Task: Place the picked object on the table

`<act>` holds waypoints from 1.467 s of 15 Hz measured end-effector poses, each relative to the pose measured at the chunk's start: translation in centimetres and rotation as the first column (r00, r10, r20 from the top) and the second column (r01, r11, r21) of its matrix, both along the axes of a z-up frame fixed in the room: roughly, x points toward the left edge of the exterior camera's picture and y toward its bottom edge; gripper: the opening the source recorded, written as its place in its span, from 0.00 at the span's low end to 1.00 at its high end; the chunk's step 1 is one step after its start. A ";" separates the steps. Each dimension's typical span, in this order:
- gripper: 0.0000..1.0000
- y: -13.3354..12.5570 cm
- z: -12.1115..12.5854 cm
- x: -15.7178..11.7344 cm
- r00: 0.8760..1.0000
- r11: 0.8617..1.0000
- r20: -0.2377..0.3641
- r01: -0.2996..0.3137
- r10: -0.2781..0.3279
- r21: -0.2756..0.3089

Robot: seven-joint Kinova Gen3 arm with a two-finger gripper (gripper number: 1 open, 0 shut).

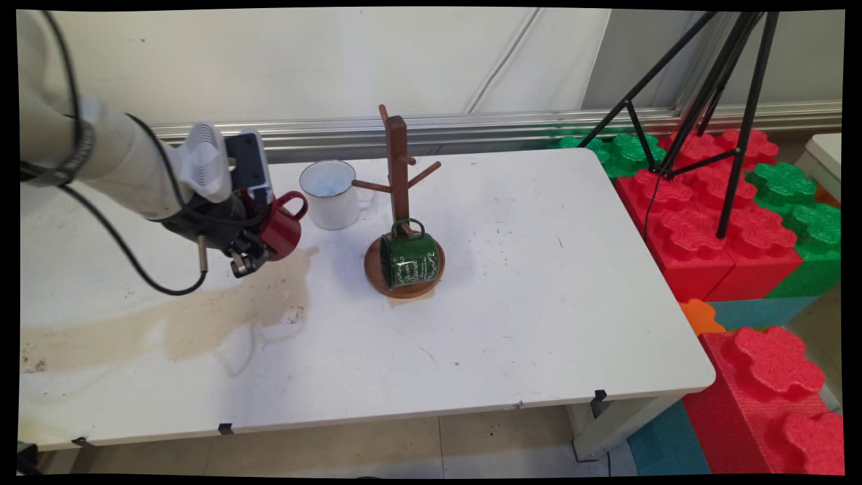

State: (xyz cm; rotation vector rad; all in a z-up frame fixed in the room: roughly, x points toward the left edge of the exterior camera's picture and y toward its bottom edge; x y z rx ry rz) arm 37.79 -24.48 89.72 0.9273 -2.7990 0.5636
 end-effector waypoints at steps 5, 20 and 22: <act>0.00 -2.9 -2.4 -0.1 1.000 0.999 0.023 0.006 -0.007 0.051; 0.00 -7.4 -6.6 -0.3 0.999 0.983 0.027 0.038 -0.044 0.177; 0.00 -7.7 -6.9 -0.3 0.998 0.981 0.029 0.040 -0.047 0.188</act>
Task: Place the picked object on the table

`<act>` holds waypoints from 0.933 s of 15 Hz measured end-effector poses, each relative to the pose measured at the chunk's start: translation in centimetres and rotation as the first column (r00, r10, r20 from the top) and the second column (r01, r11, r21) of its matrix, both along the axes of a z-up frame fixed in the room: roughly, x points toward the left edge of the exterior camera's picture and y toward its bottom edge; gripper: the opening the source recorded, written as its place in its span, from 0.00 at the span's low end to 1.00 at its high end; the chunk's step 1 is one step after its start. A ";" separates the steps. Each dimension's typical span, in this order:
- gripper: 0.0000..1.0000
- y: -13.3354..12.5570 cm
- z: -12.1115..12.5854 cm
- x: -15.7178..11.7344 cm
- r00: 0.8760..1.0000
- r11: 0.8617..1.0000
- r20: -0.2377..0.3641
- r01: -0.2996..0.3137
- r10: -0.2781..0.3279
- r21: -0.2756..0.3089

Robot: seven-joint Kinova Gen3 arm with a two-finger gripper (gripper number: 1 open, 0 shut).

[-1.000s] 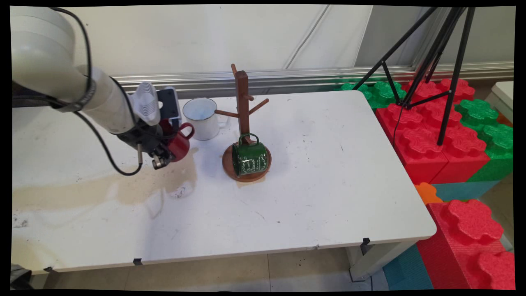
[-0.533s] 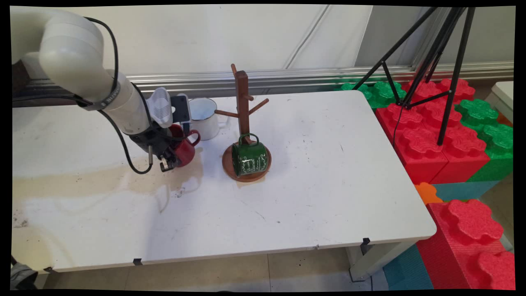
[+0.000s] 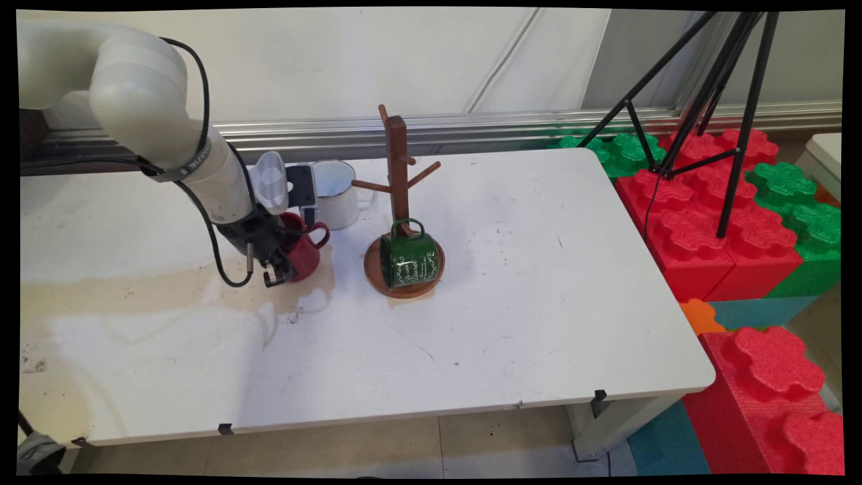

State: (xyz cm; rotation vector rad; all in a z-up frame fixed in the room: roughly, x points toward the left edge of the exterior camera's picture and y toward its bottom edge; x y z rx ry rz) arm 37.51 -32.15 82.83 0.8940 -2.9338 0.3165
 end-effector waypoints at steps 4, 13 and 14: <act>0.00 -0.4 -0.5 0.1 1.000 1.000 0.003 0.006 -0.006 0.022; 1.00 -0.8 -1.2 0.4 1.000 0.999 0.007 0.017 -0.017 0.046; 1.00 -0.7 -1.2 0.5 1.000 0.999 0.007 0.015 -0.016 0.046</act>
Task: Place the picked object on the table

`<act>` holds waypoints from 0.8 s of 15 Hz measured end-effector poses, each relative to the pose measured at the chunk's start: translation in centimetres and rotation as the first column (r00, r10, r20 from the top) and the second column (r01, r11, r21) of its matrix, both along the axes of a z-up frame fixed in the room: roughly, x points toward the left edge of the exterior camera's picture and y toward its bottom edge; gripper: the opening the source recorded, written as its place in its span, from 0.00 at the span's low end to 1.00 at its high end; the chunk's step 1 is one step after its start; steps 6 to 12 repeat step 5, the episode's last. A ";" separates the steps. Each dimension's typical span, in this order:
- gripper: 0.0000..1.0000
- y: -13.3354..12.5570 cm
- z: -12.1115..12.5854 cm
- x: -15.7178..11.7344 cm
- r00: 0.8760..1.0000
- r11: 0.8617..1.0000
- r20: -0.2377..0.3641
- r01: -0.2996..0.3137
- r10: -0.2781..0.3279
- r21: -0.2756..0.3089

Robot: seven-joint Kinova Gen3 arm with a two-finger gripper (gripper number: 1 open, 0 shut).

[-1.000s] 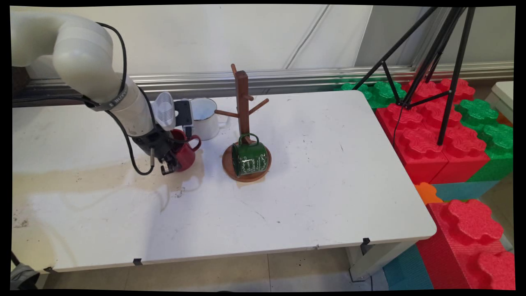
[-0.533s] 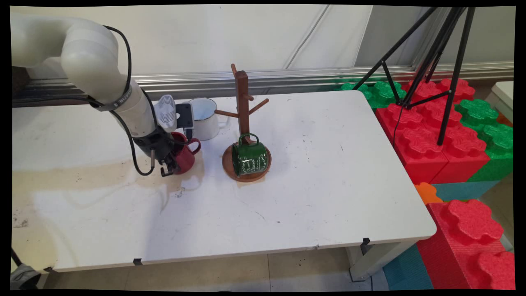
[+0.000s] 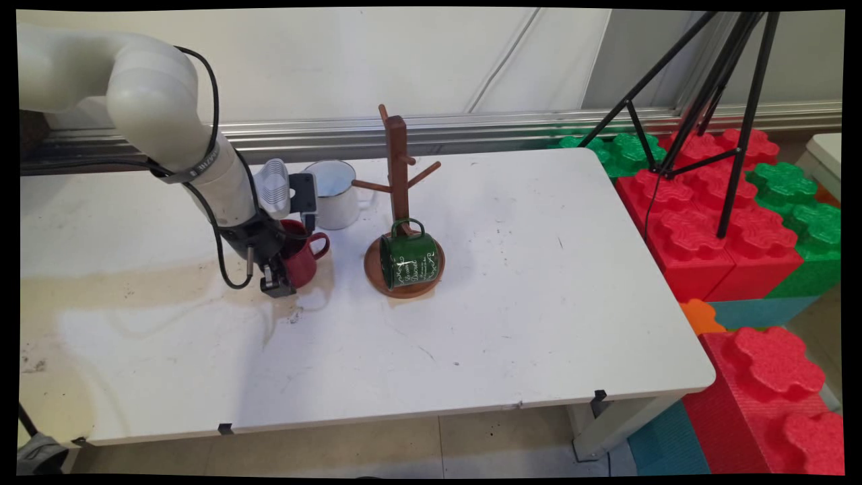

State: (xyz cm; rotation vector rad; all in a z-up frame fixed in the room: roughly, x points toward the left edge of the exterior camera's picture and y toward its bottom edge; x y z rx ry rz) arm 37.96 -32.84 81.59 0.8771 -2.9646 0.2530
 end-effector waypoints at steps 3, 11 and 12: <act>1.00 -0.1 -0.1 0.0 1.000 1.000 0.001 0.006 -0.006 0.000; 1.00 -0.1 -0.1 0.0 1.000 1.000 -0.001 0.008 -0.008 -0.004; 1.00 -0.1 -0.1 0.0 1.000 1.000 -0.001 0.008 -0.008 -0.004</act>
